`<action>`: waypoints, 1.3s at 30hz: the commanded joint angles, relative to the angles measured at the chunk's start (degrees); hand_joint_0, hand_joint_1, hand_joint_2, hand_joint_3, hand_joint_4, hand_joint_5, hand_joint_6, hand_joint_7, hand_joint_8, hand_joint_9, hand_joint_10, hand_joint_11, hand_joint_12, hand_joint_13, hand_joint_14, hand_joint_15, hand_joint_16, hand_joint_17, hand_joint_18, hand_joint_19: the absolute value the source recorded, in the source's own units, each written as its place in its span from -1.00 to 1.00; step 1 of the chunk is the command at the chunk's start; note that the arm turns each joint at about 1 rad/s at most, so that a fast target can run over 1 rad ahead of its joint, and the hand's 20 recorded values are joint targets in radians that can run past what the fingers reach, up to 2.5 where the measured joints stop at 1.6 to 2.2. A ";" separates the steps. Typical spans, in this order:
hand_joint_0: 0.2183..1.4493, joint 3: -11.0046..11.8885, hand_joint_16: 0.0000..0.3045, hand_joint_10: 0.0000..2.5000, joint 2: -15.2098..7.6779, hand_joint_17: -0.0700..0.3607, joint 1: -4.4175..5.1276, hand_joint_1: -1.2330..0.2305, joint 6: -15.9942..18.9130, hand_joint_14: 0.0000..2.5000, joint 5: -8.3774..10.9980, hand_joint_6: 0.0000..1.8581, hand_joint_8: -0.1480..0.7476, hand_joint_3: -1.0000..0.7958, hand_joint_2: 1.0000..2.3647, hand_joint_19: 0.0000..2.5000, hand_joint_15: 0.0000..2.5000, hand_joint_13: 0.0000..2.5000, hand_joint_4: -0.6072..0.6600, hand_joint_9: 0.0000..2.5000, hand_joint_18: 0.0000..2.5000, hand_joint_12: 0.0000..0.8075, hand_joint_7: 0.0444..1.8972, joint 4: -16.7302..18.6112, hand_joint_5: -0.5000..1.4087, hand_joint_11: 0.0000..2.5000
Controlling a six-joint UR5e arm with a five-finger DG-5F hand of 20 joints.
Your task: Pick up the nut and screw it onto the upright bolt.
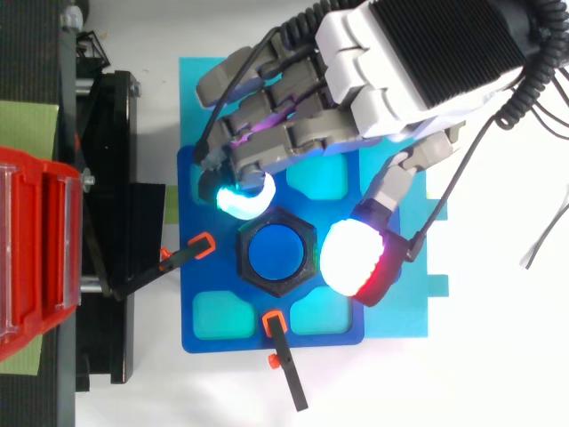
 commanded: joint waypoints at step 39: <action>-0.50 2.81 -0.90 -1.00 -0.09 -0.52 -0.54 0.36 0.53 -1.00 -3.18 -0.46 -0.22 -0.44 -1.00 -0.93 -1.00 -0.33 0.28 -0.13 -0.55 -0.59 -0.22 1.55 -0.55 -1.00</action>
